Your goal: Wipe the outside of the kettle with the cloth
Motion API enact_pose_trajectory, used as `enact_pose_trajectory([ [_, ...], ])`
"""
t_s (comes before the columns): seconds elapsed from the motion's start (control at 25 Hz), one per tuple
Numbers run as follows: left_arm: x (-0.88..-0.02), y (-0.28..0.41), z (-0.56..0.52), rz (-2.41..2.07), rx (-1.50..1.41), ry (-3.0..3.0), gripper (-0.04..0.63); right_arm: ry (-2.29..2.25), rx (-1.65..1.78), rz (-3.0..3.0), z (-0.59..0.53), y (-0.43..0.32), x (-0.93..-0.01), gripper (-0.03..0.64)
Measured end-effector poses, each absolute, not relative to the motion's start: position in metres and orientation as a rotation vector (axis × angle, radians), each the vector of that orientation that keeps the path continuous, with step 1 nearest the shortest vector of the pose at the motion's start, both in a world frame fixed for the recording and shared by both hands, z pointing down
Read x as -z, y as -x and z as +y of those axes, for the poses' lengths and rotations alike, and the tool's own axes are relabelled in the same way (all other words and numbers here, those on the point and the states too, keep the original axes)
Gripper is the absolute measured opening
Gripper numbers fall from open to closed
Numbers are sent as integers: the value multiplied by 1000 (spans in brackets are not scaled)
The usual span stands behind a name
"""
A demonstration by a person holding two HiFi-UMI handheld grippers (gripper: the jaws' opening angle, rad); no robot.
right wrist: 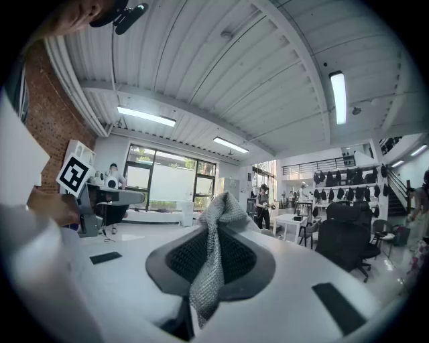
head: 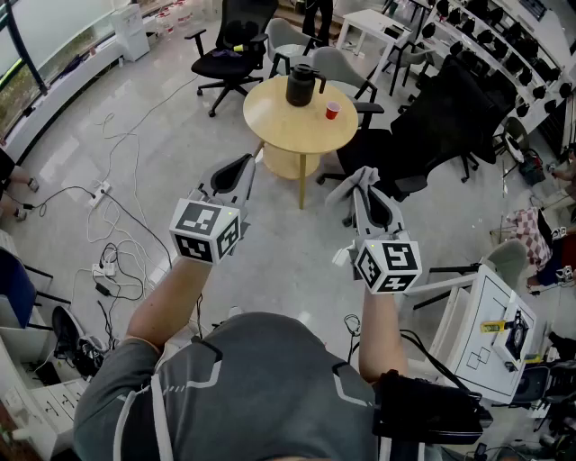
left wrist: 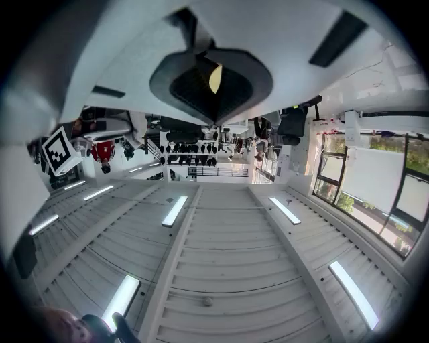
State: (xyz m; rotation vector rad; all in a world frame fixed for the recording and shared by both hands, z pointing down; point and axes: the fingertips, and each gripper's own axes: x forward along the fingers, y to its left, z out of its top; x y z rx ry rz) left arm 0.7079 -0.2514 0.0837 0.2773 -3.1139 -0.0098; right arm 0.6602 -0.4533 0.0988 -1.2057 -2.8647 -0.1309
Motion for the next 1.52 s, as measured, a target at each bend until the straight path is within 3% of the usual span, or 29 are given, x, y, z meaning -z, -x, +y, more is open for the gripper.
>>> enact_pose_trajectory([
  [1.08,-89,-688,-182,-3128,-2,-357,8,1155,37,-2912,-385,-650,-91,57],
  [1.52,-111,-629,-137,-3109,14,-247,8,1202,141,-2920,-347,-572,-104,56],
])
